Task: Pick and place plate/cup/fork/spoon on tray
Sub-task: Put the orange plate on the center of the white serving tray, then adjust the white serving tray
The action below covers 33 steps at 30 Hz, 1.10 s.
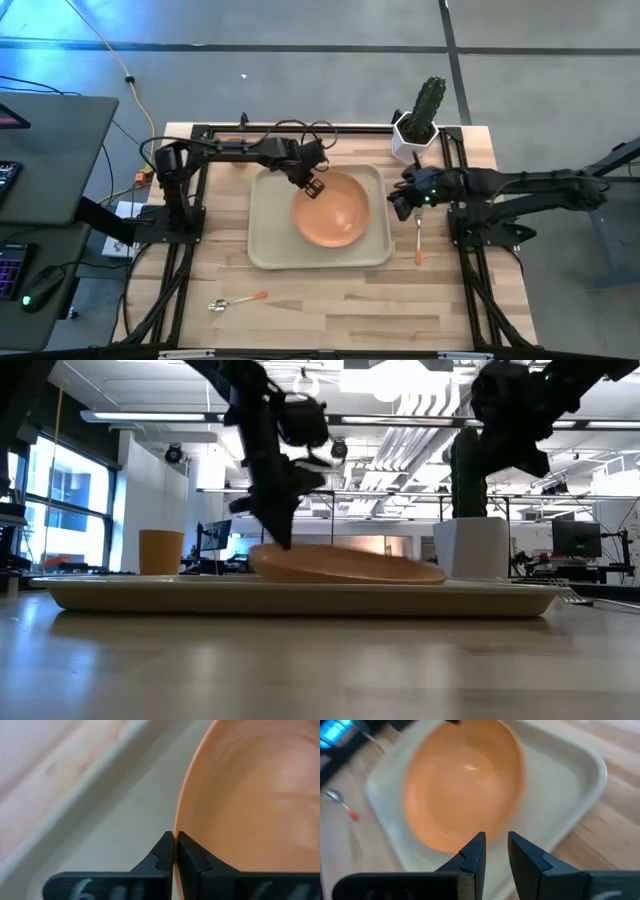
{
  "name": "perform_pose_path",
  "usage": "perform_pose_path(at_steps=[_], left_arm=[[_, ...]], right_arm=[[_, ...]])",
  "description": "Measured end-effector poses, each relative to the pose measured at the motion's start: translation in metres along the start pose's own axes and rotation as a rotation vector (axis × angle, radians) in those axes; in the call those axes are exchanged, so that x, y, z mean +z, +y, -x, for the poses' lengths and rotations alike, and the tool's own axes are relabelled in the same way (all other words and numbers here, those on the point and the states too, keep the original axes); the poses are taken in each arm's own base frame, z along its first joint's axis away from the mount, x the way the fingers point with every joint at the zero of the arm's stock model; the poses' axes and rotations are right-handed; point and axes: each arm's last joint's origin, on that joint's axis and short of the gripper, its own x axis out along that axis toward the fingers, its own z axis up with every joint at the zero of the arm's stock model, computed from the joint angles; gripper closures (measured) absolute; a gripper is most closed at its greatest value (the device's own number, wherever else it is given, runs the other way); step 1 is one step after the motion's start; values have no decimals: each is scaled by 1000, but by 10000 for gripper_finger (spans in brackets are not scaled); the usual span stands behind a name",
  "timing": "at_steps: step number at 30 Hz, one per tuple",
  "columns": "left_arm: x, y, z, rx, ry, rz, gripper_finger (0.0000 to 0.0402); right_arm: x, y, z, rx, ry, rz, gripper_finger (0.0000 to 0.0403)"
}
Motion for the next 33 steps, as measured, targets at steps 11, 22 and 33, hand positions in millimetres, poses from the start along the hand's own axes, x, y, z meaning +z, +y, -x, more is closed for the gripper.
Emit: perform_pose_path(at_steps=[11,22,33], left_arm=[[-4,35,-15,70,52,6,283],[1,67,57,-39,-349,-114,247],[-31,101,124,-16,-534,-160,250]], right_arm=[[-4,-20,-36,-253,159,-183,270],[4,-16,-84,-224,136,-303,258],[2,-17,-114,-314,16,-493,270]])
